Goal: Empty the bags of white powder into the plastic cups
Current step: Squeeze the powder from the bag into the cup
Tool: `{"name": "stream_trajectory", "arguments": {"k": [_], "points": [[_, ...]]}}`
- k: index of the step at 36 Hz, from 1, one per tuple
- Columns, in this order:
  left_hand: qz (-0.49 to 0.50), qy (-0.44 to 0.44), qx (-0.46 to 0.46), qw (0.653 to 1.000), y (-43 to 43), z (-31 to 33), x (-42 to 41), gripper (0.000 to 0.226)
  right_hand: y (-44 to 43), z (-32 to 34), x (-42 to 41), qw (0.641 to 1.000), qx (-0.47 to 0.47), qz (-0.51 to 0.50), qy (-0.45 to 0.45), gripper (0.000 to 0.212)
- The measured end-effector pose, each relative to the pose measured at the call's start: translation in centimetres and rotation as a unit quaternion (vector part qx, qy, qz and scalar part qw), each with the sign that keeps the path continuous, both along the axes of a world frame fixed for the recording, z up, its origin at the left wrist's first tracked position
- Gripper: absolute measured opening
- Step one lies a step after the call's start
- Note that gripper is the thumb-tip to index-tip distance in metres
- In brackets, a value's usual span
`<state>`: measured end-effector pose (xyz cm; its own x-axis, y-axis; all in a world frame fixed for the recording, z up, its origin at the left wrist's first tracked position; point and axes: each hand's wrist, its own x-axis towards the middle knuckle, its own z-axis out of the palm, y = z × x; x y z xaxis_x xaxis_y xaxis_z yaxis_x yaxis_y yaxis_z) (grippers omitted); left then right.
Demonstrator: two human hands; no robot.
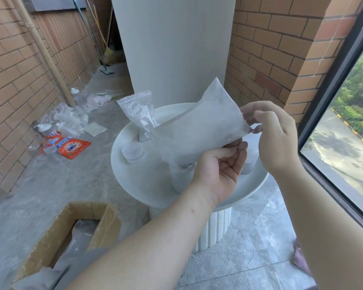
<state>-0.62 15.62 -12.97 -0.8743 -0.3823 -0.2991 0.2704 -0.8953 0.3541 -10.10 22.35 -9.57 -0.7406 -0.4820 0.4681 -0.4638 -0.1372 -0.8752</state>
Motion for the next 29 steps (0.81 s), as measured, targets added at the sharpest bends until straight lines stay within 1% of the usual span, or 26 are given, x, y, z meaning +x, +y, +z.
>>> {"name": "stream_trajectory", "arguments": {"k": [3,8,16,22,29], "points": [[0.003,-0.002,0.001,1.0,-0.1,0.0,0.0,0.024,0.1,-0.4,0.0,1.0,0.006,-0.01,0.006,0.031],[0.006,-0.001,-0.003,1.0,-0.1,0.1,-0.1,0.025,0.1,-0.9,0.0,0.997,0.028,-0.042,0.056,0.027],[0.012,-0.002,-0.005,1.0,0.0,0.3,0.0,0.023,0.0,-2.0,-0.3,0.994,0.029,-0.069,0.084,0.026],[0.013,0.0,-0.01,1.0,0.0,0.4,0.0,0.025,0.1,-2.1,-0.5,0.988,0.04,-0.077,0.131,0.018],[0.01,0.008,-0.009,1.0,-0.1,0.4,-0.1,0.028,0.1,-2.3,-0.4,0.983,0.029,-0.079,0.161,0.015]]}}
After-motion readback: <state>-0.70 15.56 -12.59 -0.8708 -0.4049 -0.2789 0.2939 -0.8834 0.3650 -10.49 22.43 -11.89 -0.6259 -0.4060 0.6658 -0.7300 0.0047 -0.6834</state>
